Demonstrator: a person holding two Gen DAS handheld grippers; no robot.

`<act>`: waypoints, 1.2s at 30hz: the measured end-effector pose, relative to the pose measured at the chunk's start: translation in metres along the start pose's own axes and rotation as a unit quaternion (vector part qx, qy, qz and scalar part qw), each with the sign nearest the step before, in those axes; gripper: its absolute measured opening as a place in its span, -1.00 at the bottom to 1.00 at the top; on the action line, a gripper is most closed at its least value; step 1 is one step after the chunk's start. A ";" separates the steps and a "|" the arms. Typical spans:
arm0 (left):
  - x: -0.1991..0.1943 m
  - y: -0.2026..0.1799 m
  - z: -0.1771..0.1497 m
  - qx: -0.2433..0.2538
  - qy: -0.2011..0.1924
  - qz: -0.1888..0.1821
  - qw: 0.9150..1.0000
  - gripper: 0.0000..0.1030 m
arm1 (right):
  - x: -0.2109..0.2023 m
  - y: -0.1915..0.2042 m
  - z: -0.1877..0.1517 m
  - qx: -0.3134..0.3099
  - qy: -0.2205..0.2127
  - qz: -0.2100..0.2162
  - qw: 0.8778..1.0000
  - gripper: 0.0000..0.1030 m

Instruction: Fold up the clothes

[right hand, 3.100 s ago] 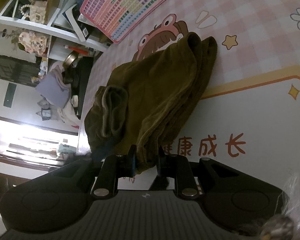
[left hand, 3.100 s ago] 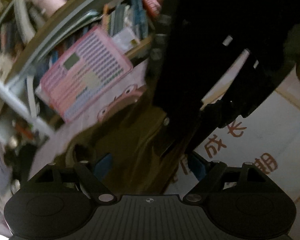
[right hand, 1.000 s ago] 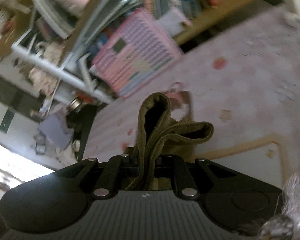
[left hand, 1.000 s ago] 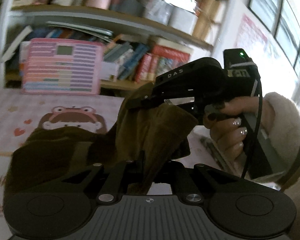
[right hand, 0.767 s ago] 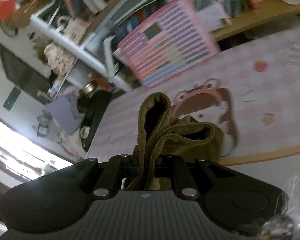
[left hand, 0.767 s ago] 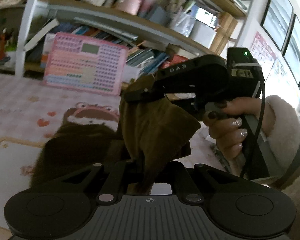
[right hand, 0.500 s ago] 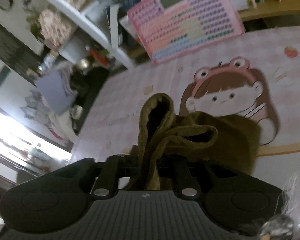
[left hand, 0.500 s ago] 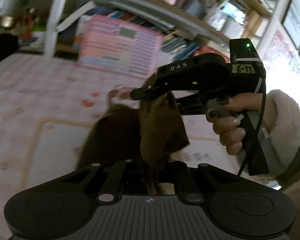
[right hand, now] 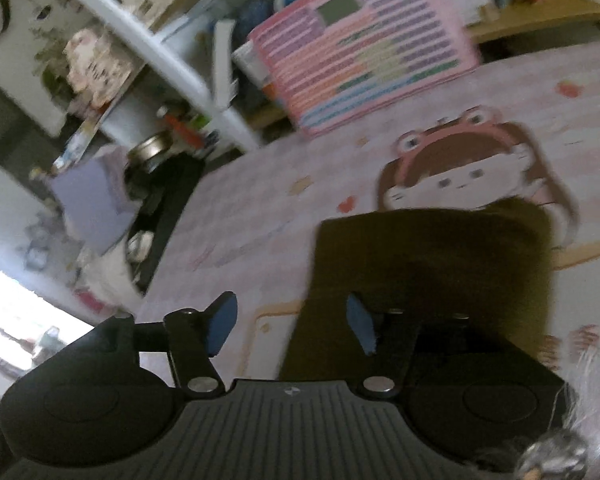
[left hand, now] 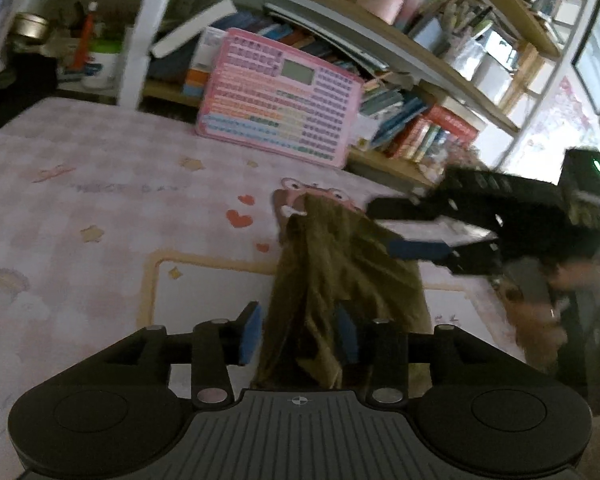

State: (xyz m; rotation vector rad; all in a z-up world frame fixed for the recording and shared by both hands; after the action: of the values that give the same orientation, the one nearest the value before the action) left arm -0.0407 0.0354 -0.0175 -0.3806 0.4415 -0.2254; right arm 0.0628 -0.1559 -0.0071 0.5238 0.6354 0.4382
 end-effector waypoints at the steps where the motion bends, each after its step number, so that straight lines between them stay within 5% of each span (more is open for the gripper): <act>1: 0.004 -0.002 0.001 0.001 0.002 -0.011 1.000 -0.16 | -0.008 -0.006 0.000 -0.004 -0.012 -0.015 1.000 0.25; 8: 0.034 -0.009 0.007 -0.006 0.013 -0.057 0.998 -0.05 | -0.053 -0.042 -0.016 -0.055 -0.069 -0.130 0.988 0.35; 13: 0.057 -0.004 0.007 -0.040 0.025 -0.055 0.997 -0.06 | -0.061 -0.062 -0.034 -0.037 -0.061 -0.164 0.984 0.36; 17: 0.074 -0.001 0.000 -0.041 0.041 -0.055 0.997 -0.22 | -0.060 -0.069 -0.042 -0.023 -0.049 -0.171 0.984 0.36; 21: 0.088 0.002 -0.005 -0.029 0.053 -0.046 0.997 -0.82 | -0.053 -0.070 -0.049 -0.013 -0.035 -0.162 0.986 0.35; 27: 0.070 -0.027 0.016 0.046 -0.009 -0.092 0.995 -0.85 | -0.040 -0.074 -0.057 0.005 -0.018 -0.155 0.988 0.29; 30: 0.100 -0.001 -0.004 0.025 0.060 -0.037 0.997 -0.82 | -0.036 -0.077 -0.058 0.014 -0.012 -0.158 0.987 0.28; 36: 0.098 0.005 -0.003 0.039 0.057 -0.036 0.997 -0.58 | -0.033 -0.079 -0.059 0.023 -0.005 -0.151 0.988 0.28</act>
State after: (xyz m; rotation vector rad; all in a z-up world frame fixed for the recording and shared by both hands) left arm 0.0453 0.0104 -0.0589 -0.3075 0.5291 -0.3347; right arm 0.0175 -0.2163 -0.0788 0.4635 0.7031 0.1361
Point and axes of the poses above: each gripper's, at about its wrist camera, not at the fingertips, and x roughly the way its jaws point, y to its left, z to its top, the point moved 4 cm from there along x, roughly the way its jaws point, and after that the axes turned 15 degrees about -y, right-handed, at the moved point
